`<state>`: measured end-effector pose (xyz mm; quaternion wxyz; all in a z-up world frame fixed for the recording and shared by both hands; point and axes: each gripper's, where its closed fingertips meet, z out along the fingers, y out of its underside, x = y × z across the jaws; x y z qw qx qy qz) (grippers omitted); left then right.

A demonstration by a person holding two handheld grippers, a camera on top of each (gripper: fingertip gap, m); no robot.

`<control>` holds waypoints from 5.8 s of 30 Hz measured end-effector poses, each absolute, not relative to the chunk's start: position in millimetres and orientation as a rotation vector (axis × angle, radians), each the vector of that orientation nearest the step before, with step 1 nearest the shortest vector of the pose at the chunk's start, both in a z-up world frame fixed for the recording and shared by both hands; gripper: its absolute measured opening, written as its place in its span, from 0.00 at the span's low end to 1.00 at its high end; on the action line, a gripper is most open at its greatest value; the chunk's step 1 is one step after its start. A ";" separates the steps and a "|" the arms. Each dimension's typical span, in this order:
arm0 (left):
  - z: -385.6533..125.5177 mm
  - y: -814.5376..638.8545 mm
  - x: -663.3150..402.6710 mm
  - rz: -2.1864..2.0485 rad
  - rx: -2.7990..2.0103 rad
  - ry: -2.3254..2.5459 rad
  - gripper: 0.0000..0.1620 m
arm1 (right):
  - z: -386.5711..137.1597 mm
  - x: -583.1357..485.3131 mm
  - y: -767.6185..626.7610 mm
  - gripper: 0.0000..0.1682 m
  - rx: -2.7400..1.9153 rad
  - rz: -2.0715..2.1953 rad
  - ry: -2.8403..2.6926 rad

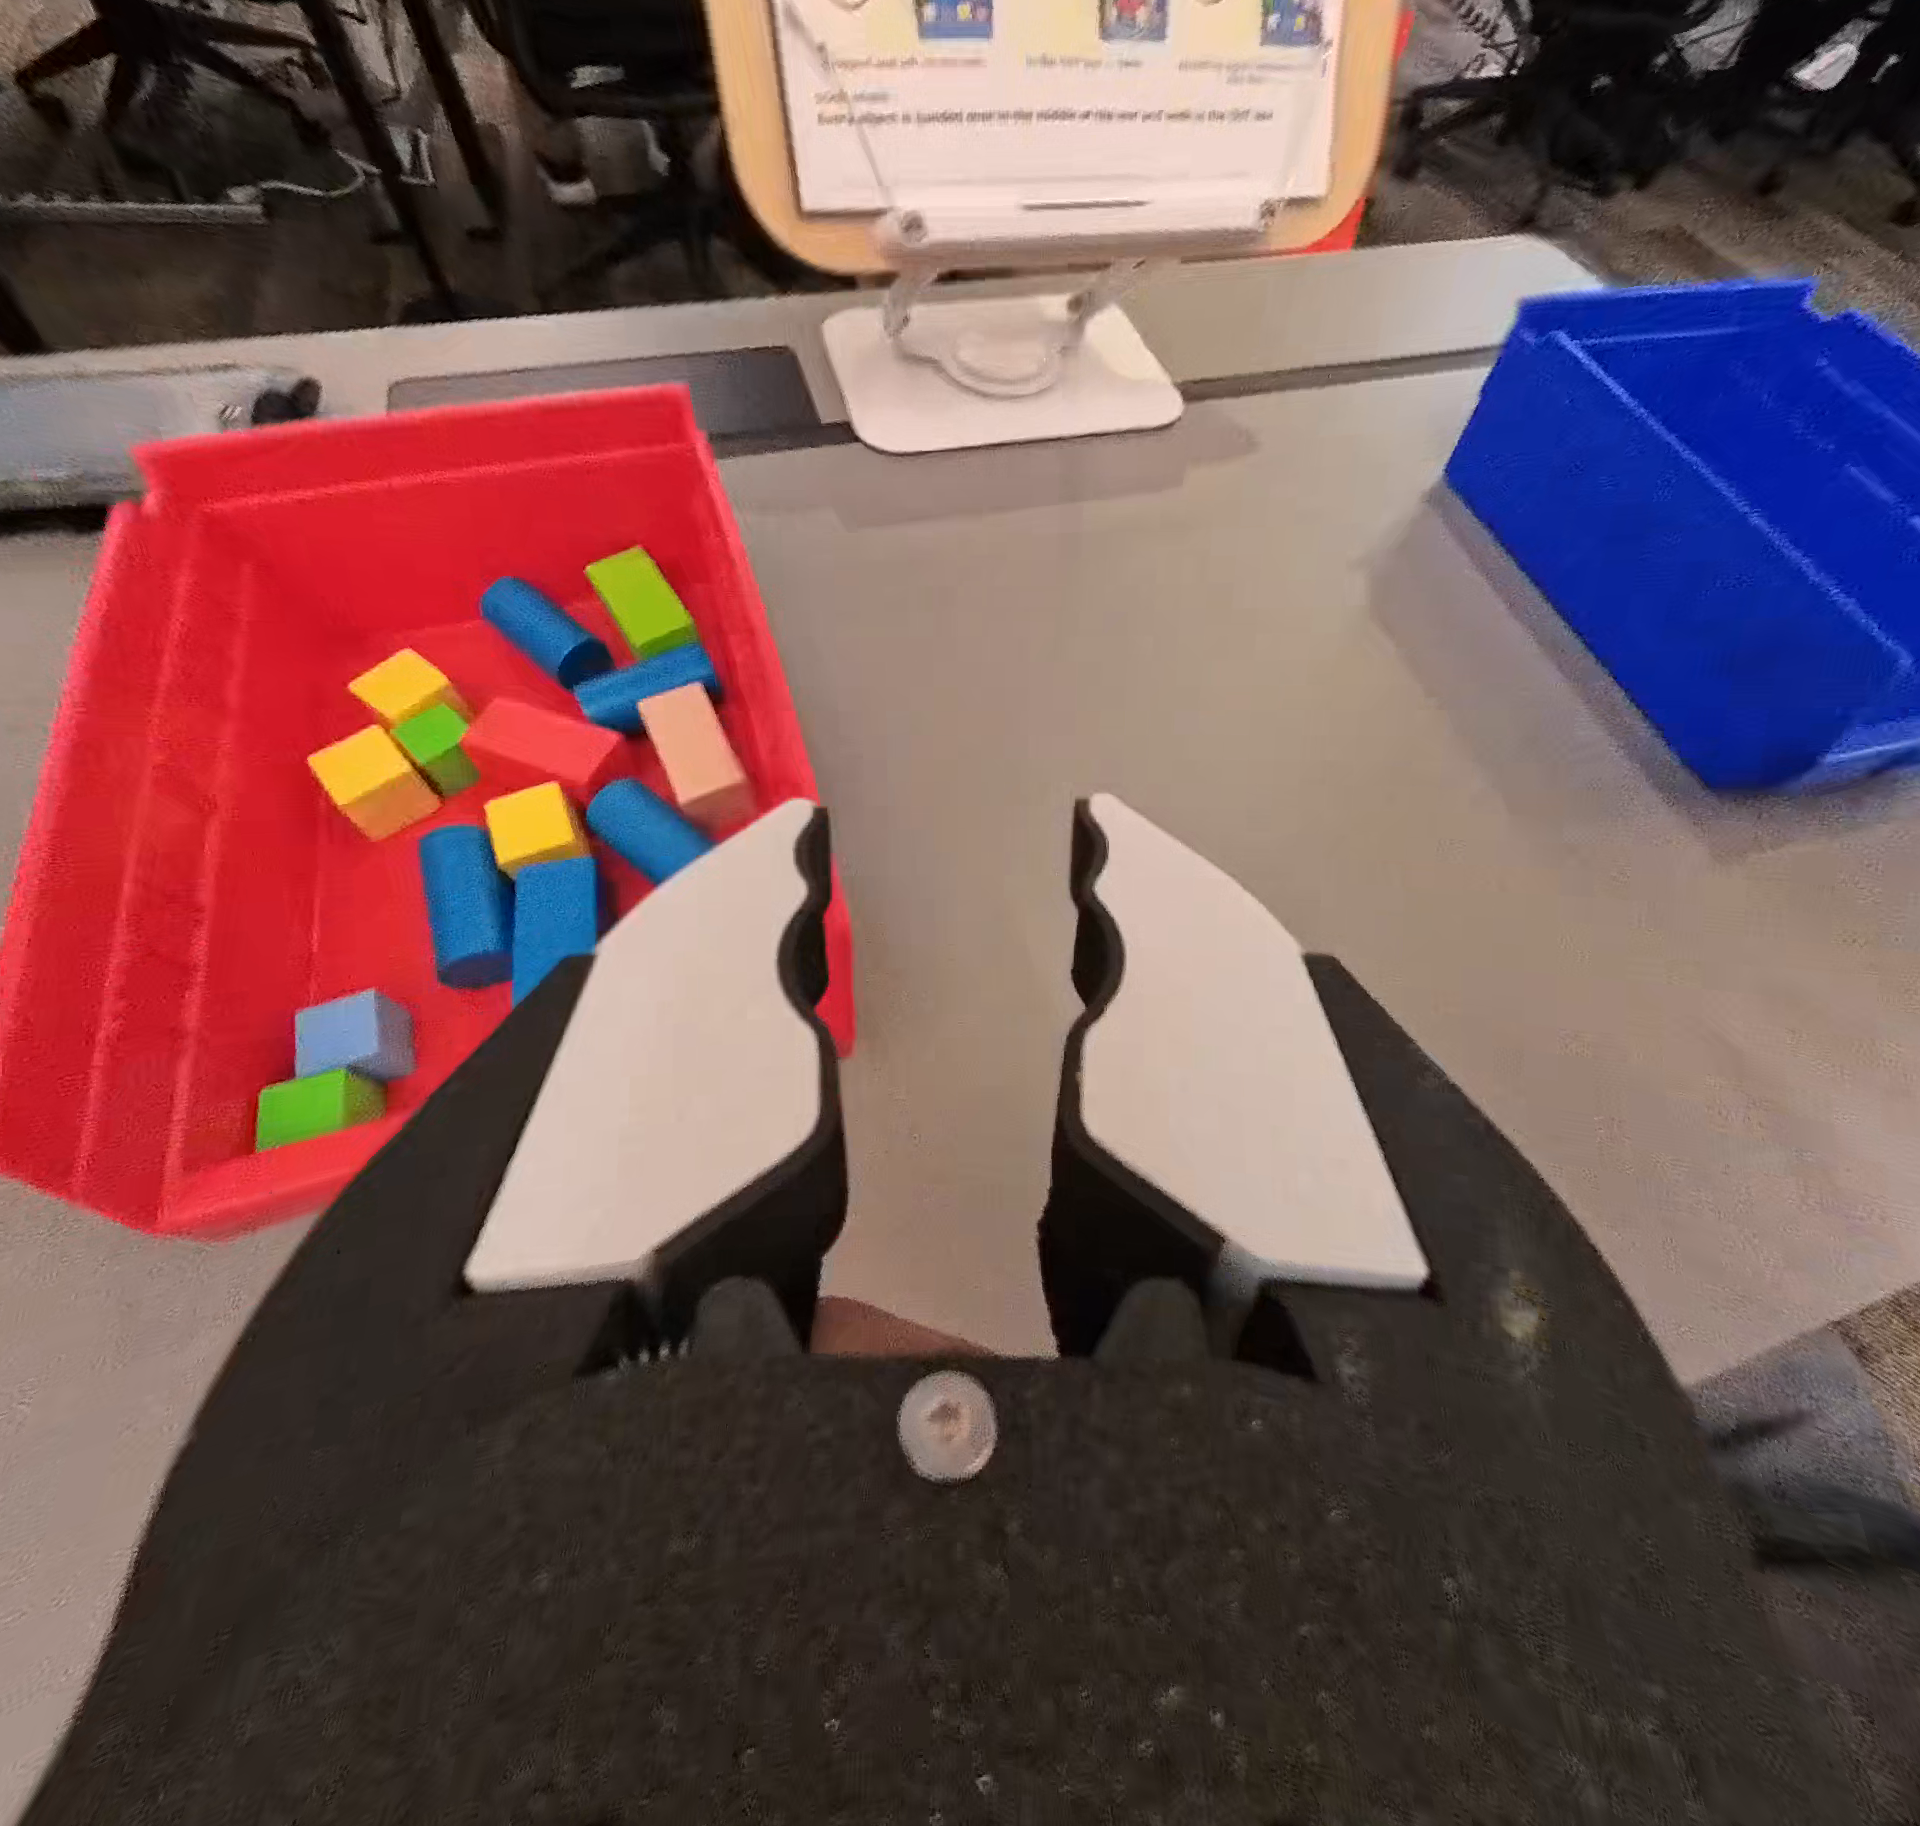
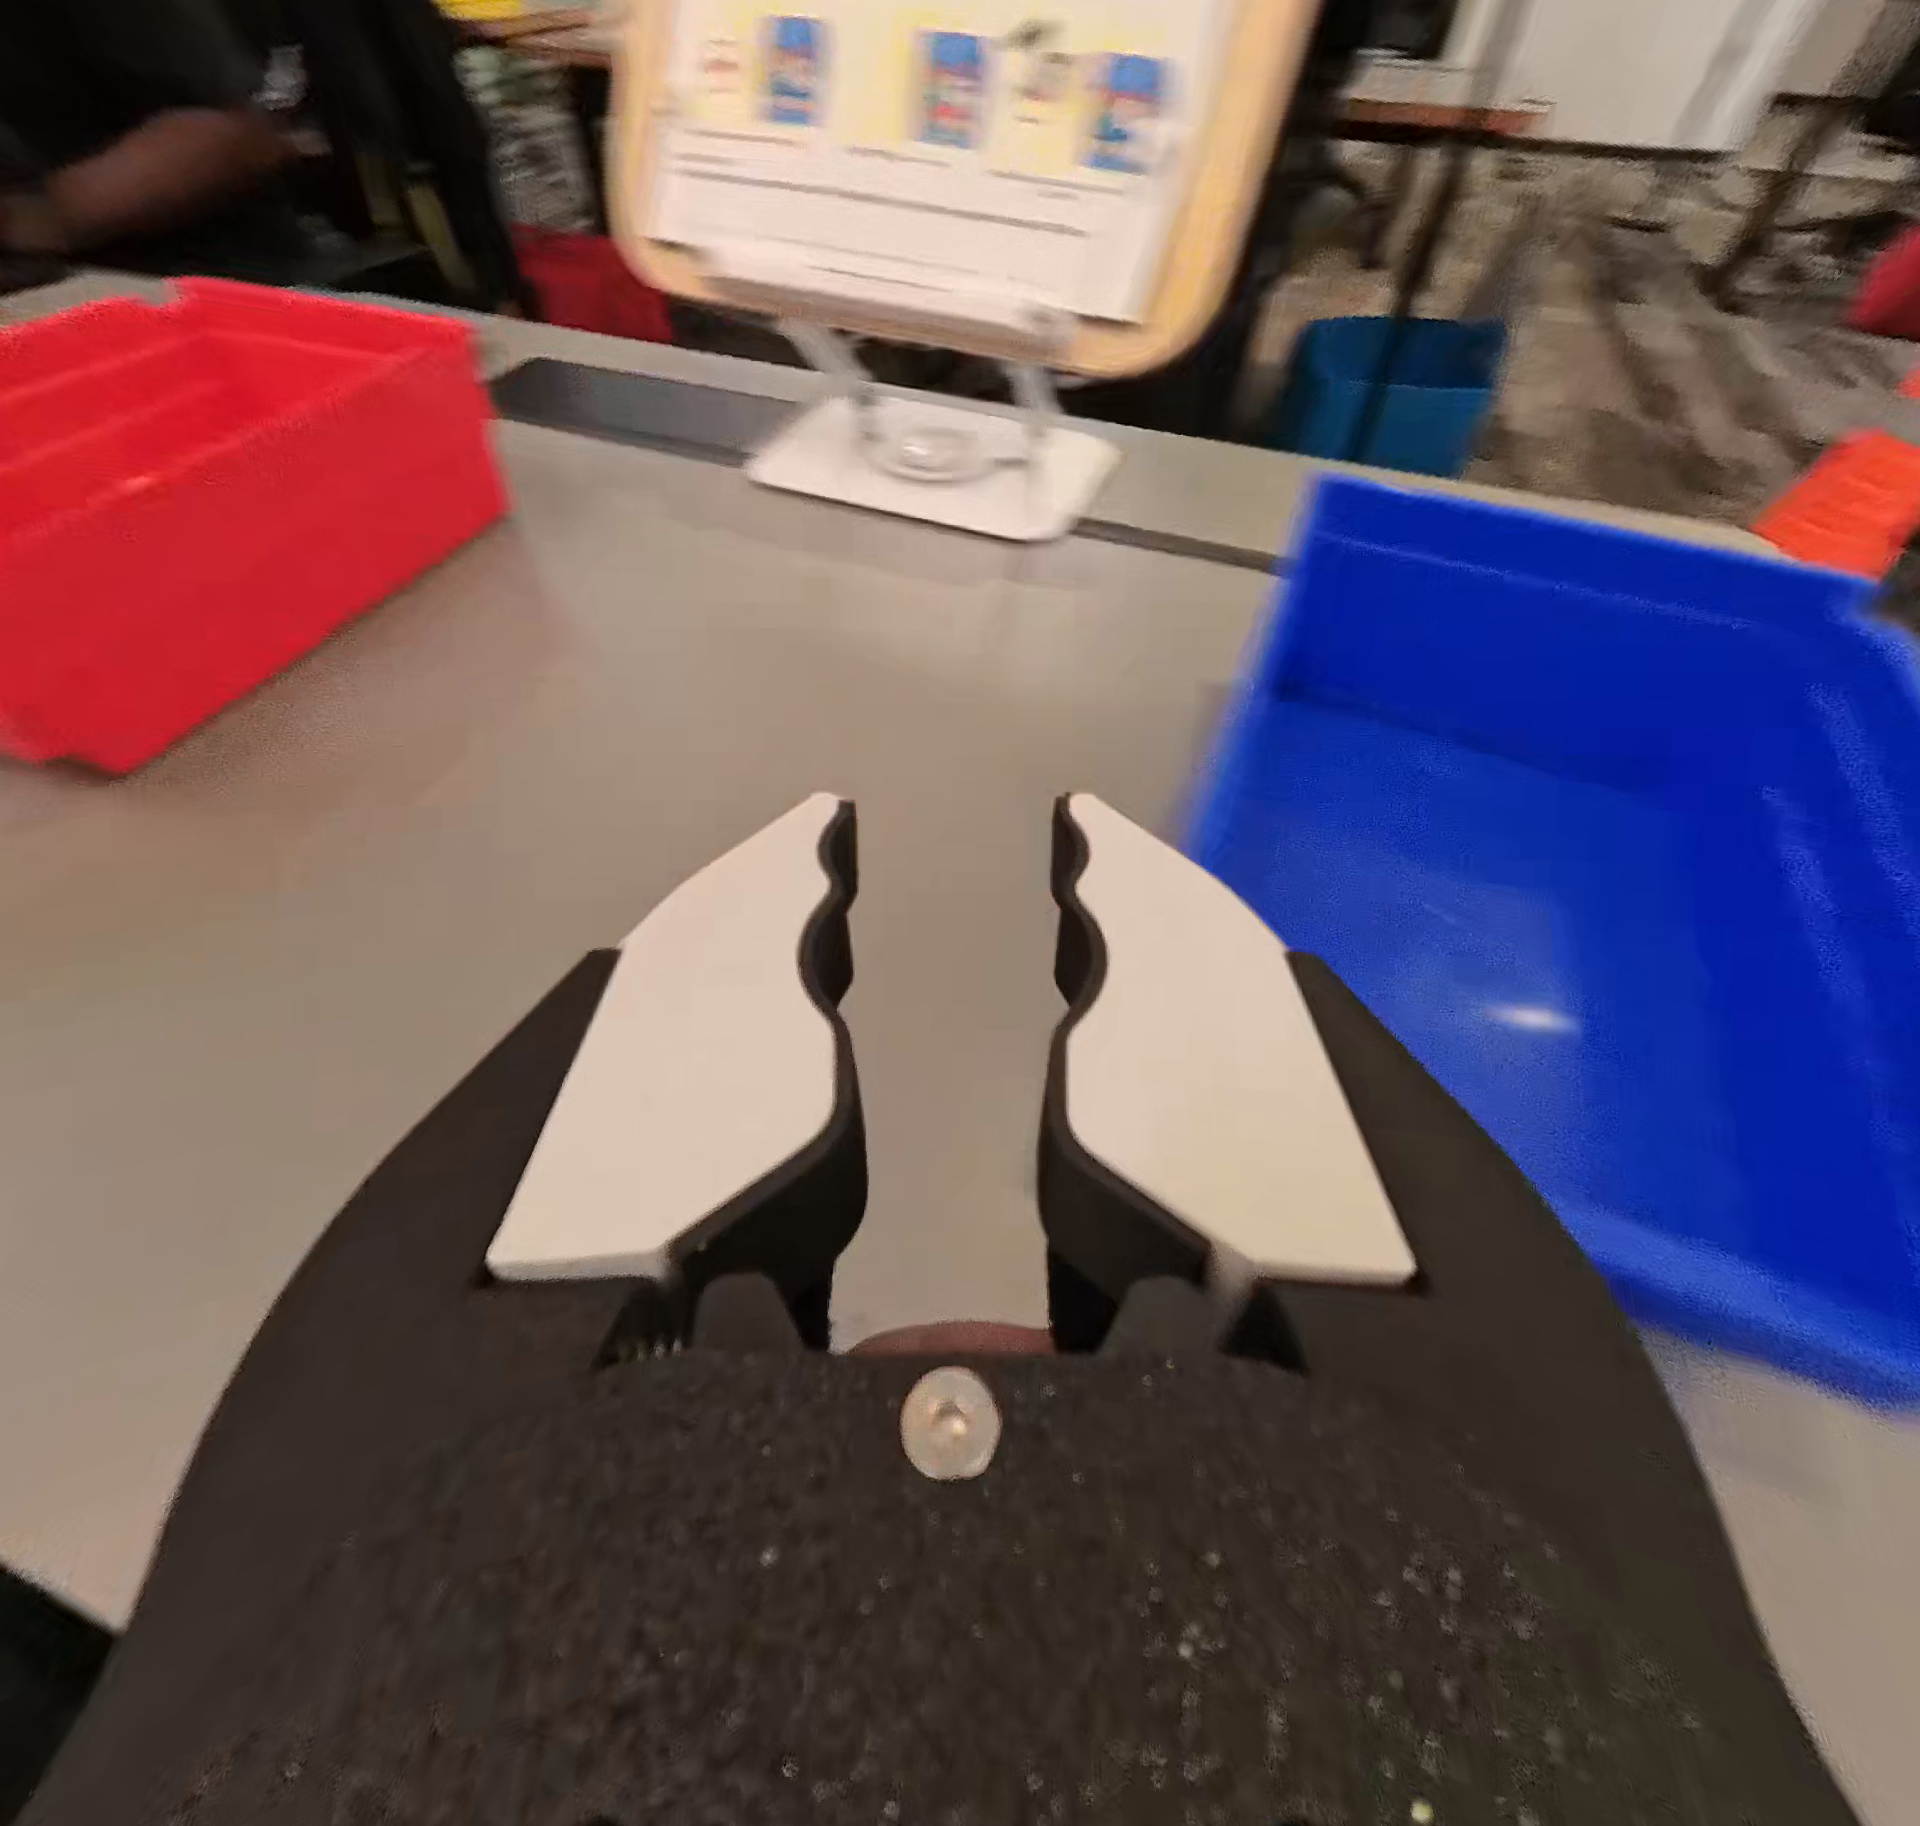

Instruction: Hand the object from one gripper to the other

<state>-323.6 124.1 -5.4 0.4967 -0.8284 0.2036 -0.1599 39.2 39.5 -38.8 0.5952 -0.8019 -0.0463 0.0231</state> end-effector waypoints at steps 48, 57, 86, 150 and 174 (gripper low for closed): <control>-124.3 139.2 -409.4 -0.123 -2.327 0.616 0.39 | -112.5 174.3 -43.7 0.21 -1.897 -0.221 0.202; -142.5 217.7 -413.6 -0.171 -2.768 0.511 0.31 | -103.0 151.1 -43.0 0.21 -1.890 -0.242 0.086; 29.0 216.4 -404.8 -1.153 -1.956 0.531 0.21 | -44.7 107.2 -3.6 0.23 -1.849 0.317 -0.037; -91.6 -15.1 -353.3 -0.705 -1.908 0.678 0.35 | -173.6 244.3 251.3 0.20 -2.918 0.026 0.383; 138.1 -20.0 -342.7 -0.410 -1.804 0.806 0.34 | -25.9 81.9 84.7 0.27 -2.093 0.339 -0.260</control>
